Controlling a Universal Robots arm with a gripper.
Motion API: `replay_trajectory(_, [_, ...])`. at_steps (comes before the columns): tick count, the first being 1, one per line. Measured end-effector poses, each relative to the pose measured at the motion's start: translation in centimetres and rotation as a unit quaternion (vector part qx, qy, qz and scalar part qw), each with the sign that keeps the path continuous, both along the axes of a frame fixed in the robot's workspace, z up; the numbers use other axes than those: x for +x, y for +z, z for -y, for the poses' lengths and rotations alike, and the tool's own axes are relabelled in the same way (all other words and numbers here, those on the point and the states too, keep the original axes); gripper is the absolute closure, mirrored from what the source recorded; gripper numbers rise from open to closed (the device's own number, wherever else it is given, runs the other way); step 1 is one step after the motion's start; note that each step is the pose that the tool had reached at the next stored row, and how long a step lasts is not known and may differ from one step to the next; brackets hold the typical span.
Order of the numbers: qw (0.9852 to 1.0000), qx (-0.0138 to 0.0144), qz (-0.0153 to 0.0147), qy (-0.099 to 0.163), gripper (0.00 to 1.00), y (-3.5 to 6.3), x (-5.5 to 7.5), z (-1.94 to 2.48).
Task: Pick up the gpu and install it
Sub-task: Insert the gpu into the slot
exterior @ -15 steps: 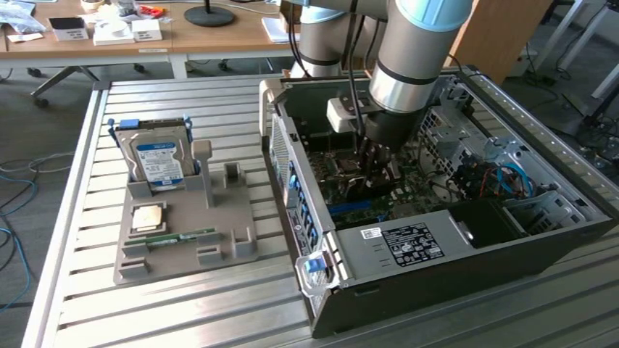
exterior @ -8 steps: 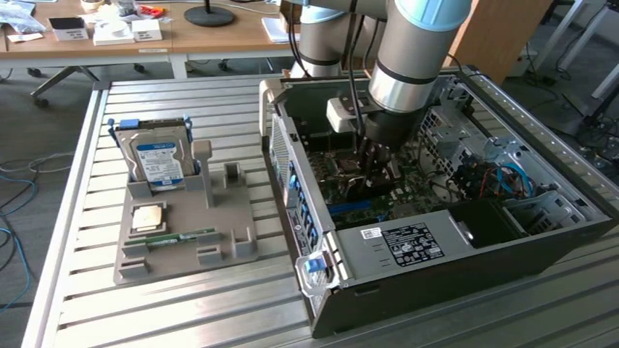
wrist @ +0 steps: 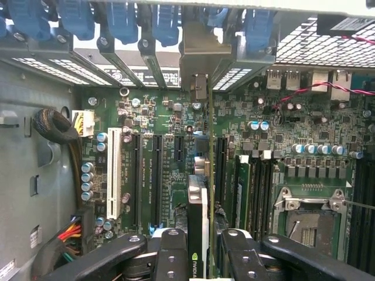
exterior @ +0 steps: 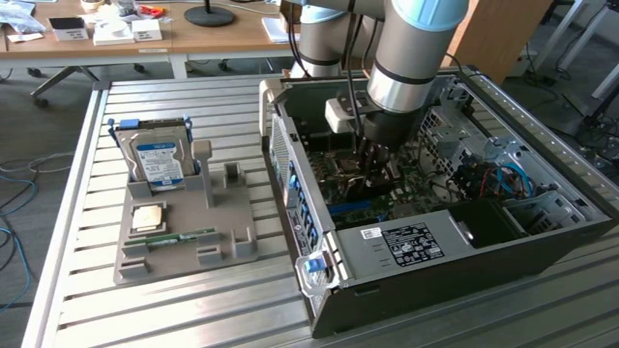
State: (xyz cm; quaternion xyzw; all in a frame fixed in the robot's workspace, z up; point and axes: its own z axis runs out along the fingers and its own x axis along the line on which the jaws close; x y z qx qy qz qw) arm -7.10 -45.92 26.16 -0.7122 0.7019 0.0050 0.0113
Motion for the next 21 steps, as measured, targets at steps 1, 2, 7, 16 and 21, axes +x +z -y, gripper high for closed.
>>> replay_trajectory(1, [1.0,0.0,0.0013,0.0,0.73,-0.01,-0.01,0.0])
replay_trajectory(2, [1.0,0.0,0.0018,0.0,0.73,-0.01,-0.01,0.0])
replay_trajectory(7, [1.0,0.0,0.002,0.0,0.73,0.0,-0.06,-0.01])
replay_trajectory(16, [1.0,0.0001,0.002,0.0,0.73,-0.12,-0.19,-0.06])
replay_trajectory(21, [1.0,-0.0001,0.0019,-0.004,0.73,-0.36,-0.2,-0.04])
